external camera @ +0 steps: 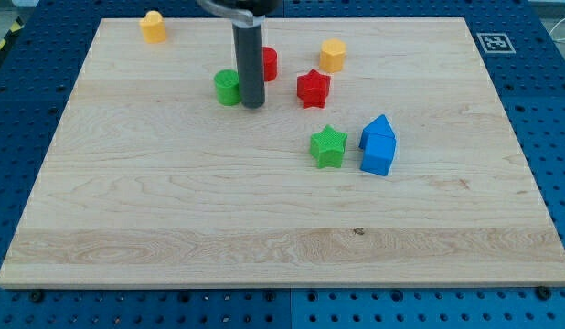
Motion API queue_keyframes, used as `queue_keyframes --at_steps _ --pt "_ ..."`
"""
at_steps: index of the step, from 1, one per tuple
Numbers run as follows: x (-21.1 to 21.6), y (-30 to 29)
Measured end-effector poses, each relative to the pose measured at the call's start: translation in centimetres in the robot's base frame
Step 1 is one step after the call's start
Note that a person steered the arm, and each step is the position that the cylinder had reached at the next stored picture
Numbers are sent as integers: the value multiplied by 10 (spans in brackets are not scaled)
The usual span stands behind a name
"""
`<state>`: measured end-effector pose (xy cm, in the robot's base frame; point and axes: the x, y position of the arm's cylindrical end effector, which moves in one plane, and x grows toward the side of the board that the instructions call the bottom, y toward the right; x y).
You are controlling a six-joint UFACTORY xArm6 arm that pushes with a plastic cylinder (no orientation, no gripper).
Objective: Move the green circle towards the top center
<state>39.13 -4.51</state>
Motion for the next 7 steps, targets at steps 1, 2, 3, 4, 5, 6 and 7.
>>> queue_keyframes --at_steps 1,2,3,4,5,6,7 --pt "28 -7" --pt "23 -28" --pt "-3 -52" --pt "-30 -69" --pt "-59 -75" --pt "-62 -75" --pt "-31 -74"
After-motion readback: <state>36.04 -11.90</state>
